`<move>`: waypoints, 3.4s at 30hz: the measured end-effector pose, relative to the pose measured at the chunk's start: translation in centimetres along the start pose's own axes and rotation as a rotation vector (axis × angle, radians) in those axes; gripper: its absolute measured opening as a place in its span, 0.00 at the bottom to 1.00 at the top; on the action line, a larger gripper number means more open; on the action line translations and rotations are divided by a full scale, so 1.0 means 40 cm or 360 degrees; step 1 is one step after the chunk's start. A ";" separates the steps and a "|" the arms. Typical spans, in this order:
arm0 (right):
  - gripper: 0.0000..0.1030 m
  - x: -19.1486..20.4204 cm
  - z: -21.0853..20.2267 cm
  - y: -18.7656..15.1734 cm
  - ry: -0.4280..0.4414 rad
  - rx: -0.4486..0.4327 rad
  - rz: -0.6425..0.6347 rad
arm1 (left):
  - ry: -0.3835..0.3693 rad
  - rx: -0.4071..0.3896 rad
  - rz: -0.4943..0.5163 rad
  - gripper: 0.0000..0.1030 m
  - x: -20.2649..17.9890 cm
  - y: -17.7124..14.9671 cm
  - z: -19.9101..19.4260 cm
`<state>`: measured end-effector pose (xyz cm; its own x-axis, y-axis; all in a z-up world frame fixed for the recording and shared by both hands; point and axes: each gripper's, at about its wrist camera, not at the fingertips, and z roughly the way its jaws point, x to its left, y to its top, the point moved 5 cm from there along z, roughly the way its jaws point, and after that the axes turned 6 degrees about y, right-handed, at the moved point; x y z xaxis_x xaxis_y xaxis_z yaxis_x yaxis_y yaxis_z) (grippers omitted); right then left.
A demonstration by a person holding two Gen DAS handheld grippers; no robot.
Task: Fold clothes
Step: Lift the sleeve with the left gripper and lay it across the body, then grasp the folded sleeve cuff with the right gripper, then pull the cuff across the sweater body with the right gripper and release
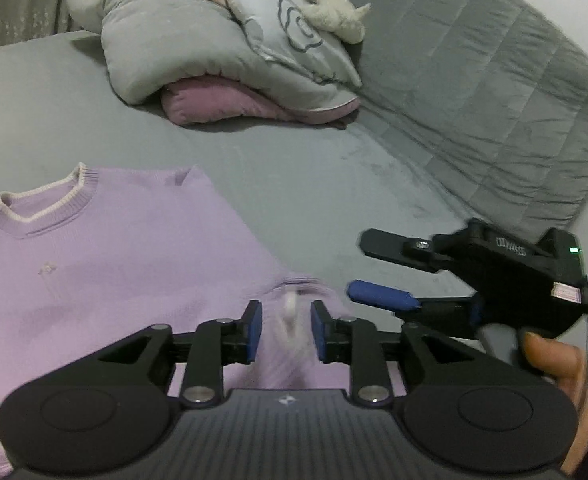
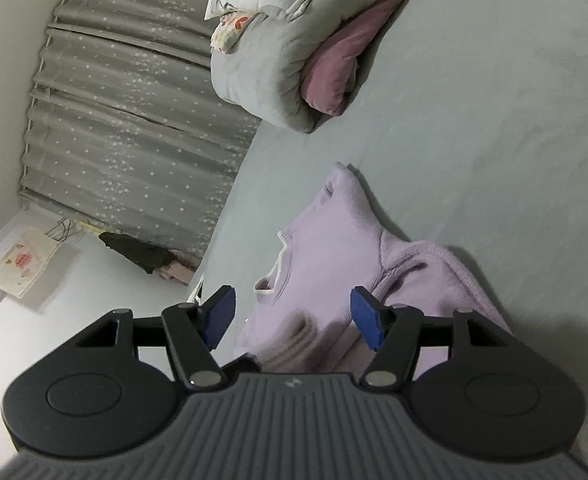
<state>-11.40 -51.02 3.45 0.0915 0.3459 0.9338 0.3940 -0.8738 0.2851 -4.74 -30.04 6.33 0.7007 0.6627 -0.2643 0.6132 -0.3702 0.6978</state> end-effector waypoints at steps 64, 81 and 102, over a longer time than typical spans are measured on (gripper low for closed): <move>0.09 0.042 0.190 -0.207 -0.0513 0.0393 -0.1069 | 0.1149 -0.0033 -0.0568 0.31 0.541 -0.288 -0.241; 0.09 0.152 0.164 -0.166 -0.0325 0.0292 -0.1240 | 0.0945 -0.0176 -0.1085 0.30 0.604 -0.313 -0.305; 0.55 0.025 0.195 -0.115 -0.0845 0.0494 -0.1287 | 0.0998 -0.0228 -0.1140 0.29 0.594 -0.328 -0.383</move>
<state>-5.97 -43.98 1.38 0.0570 0.9671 0.2477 0.7310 -0.2094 0.6495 -1.72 0.52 1.10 -0.1706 0.9433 -0.2847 0.7404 0.3133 0.5947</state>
